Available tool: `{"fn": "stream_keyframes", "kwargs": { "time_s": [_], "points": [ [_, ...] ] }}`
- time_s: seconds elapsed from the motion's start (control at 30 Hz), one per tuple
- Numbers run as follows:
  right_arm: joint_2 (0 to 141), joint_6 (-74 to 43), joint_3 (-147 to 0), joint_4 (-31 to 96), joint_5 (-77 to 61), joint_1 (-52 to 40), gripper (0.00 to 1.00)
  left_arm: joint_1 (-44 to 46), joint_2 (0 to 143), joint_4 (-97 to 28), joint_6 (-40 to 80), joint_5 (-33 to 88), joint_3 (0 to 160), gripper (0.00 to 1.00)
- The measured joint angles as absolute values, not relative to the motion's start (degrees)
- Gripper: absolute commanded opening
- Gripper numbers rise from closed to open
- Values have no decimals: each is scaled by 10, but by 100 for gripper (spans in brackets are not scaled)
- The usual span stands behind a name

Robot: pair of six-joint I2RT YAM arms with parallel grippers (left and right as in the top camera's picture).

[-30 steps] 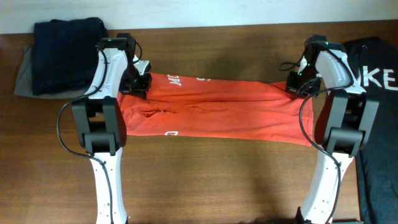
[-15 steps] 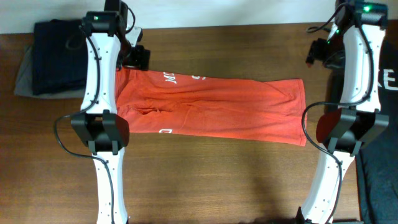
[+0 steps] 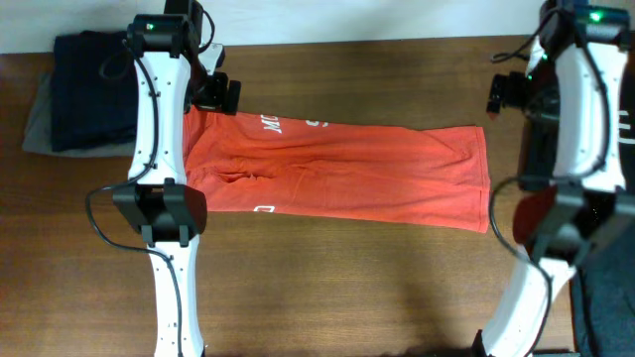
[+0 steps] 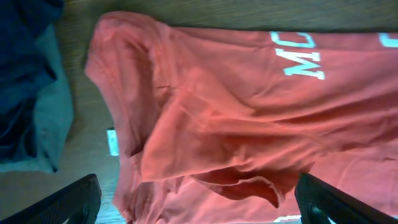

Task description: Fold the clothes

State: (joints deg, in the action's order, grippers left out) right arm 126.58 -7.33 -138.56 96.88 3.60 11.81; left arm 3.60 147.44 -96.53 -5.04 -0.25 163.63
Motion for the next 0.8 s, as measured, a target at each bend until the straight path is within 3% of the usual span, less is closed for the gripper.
{"fn": "stream_keyframes", "kwargs": {
  "time_s": [0.23, 0.4, 0.43, 0.5, 0.53, 0.57, 0.63, 0.8],
  "points": [
    [1030, -74, -1249, 970, 49, 118, 99, 13, 1474, -965, 34, -104, 1636, 99],
    [978, -69, -1163, 936, 55, 138, 100, -18, 1474, -965, 55, -109, 1636, 99],
    [984, -62, -1142, 917, 53, 146, 97, -22, 1474, -965, 57, -108, 1636, 99],
    [1006, -19, -1087, 867, 30, 170, 81, -26, 1474, -966, 60, -107, 1636, 99],
    [1016, 4, -1065, 849, 19, 180, 78, -27, 1474, -966, 61, -107, 1636, 99],
    [1026, 22, -1043, 833, 8, 191, 81, -27, 1474, -966, 62, -106, 1636, 99],
    [1046, 61, -996, 786, -23, 218, 99, -25, 1474, -966, 63, -105, 1636, 99],
    [1069, 110, -962, 725, -109, 275, 99, -22, 1474, -966, 65, -103, 1636, 99]
  ]
}}
